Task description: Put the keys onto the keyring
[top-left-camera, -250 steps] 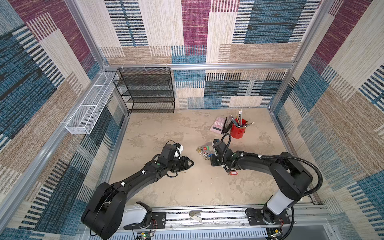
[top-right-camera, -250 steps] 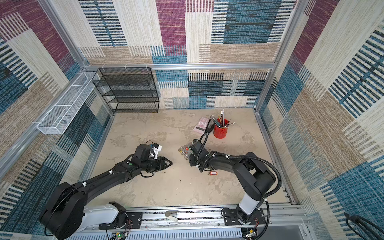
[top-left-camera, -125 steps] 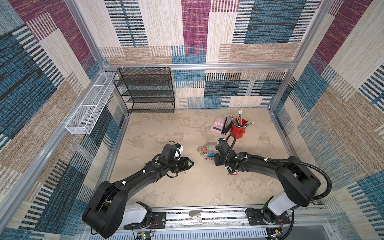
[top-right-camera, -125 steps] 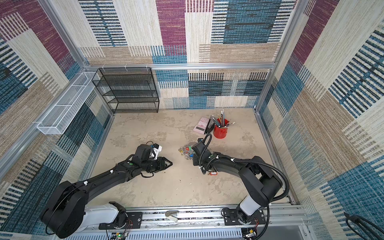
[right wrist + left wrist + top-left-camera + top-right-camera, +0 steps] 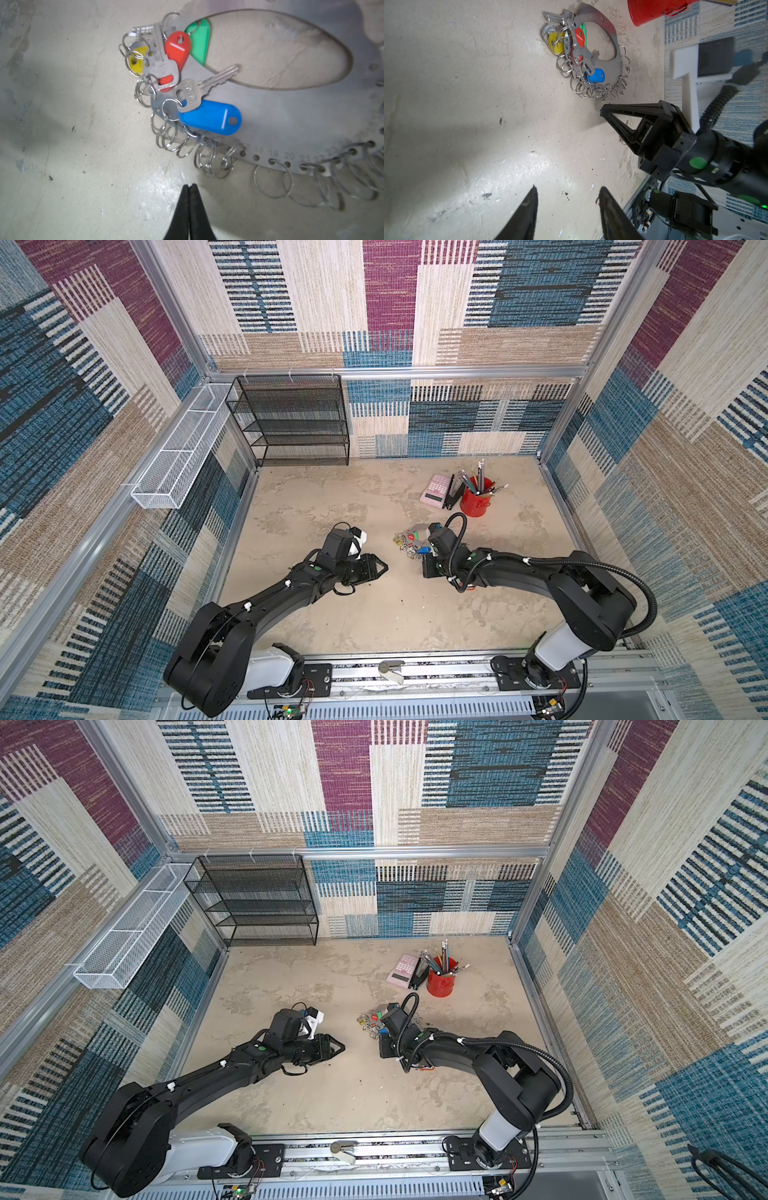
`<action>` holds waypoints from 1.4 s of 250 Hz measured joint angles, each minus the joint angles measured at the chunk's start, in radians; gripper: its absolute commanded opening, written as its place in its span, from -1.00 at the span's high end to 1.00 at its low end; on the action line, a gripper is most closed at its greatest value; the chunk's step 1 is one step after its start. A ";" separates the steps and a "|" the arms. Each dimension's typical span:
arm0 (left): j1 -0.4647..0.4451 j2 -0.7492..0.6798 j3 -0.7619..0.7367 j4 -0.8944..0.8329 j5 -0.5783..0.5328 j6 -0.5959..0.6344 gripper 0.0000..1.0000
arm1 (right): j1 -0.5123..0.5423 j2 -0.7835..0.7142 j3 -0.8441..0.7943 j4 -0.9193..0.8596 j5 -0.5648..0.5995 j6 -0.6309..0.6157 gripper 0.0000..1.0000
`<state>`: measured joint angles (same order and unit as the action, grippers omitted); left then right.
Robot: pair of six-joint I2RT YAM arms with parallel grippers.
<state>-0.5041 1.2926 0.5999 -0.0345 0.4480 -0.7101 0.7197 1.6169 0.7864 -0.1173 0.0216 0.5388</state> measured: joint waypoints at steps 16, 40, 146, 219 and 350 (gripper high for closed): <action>0.000 -0.005 0.000 0.000 0.000 0.000 0.00 | 0.000 0.010 0.005 0.008 -0.012 0.008 0.47; 0.000 -0.012 0.000 0.000 0.000 0.001 0.00 | 0.000 0.029 0.016 0.011 -0.020 0.038 0.48; 0.000 -0.017 -0.003 -0.003 -0.001 0.007 0.00 | -0.046 0.054 0.059 -0.011 0.017 0.110 0.62; 0.000 -0.017 -0.008 -0.004 -0.005 0.008 -0.01 | -0.064 0.063 0.074 -0.037 0.043 0.122 0.61; 0.001 -0.016 -0.008 -0.004 -0.004 0.010 -0.01 | -0.064 0.086 0.097 -0.055 0.120 0.110 0.87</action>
<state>-0.5034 1.2762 0.5915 -0.0387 0.4438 -0.6998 0.6552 1.7031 0.8833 -0.1726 0.1413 0.6487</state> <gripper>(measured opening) 0.505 0.094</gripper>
